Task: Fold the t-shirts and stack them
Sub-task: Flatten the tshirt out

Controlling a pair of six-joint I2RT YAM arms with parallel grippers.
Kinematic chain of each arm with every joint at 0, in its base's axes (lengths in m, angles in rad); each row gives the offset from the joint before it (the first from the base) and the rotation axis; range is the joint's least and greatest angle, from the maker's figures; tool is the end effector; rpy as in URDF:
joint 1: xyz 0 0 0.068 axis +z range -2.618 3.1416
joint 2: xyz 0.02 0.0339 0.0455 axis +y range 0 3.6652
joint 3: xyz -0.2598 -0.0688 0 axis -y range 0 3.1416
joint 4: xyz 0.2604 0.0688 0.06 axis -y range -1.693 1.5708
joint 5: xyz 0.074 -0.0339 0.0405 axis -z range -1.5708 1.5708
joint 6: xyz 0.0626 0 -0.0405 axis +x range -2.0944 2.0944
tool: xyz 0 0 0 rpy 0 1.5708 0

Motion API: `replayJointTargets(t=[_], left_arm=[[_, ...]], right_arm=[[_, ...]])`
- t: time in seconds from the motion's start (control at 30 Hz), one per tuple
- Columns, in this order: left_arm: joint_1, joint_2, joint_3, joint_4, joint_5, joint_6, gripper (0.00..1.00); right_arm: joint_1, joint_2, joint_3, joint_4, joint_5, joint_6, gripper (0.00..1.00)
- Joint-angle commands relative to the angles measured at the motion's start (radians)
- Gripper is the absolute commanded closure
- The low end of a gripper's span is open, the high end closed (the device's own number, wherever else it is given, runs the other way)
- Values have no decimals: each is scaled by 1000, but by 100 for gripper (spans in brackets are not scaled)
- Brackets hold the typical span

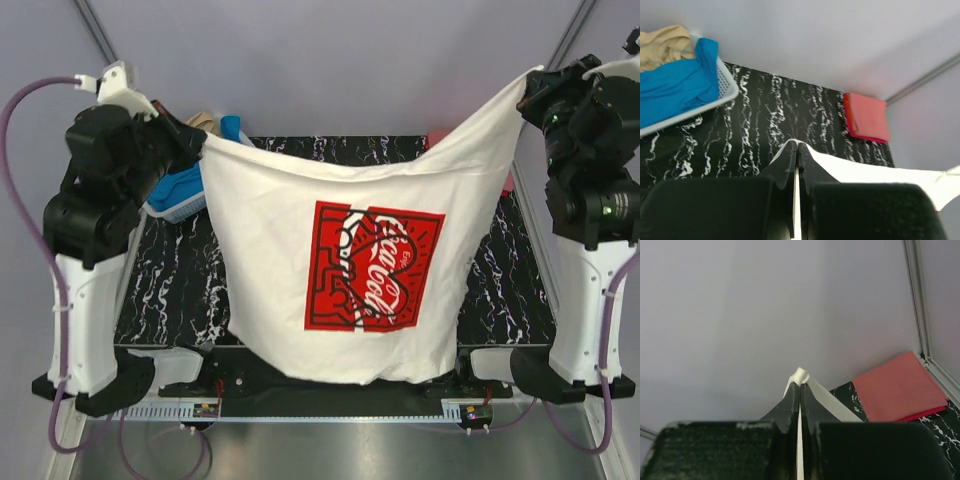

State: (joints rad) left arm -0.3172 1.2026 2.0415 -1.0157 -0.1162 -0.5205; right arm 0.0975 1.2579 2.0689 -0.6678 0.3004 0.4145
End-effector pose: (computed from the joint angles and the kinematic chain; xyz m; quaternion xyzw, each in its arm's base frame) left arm 0.1827 -0.0523 0.5657 -0.1148 0.7577 -0.2200 0.6035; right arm 0.2091 0.0018 0.6099 0.2139 0.6214 0.0945 0.7478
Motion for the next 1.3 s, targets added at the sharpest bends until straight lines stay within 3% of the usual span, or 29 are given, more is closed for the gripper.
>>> replayJointTargets(t=[0.0,0.23,0.37,0.57,0.9,1.03,1.27], left_arm=[[23,96,80,86,-74,56,100],[95,273,290,109,-57,57,100],[119,262,322,121,-14,40,100],[118,60,99,190,108,-4,100],[118,-351,-190,235,184,-88,100],[118,-425,-136,218,210,-104,100],[119,-379,23,200,191,-108,100]], right_arm=[[1,46,114,48,-27,-26,100],[1,218,310,22,-36,-17,100],[-1,245,370,10,-26,-19,100],[-1,117,309,-47,8,-28,100],[1,-291,114,-154,-59,38,100],[1,-318,175,-176,-99,52,100],[1,-177,430,-202,-139,58,100]])
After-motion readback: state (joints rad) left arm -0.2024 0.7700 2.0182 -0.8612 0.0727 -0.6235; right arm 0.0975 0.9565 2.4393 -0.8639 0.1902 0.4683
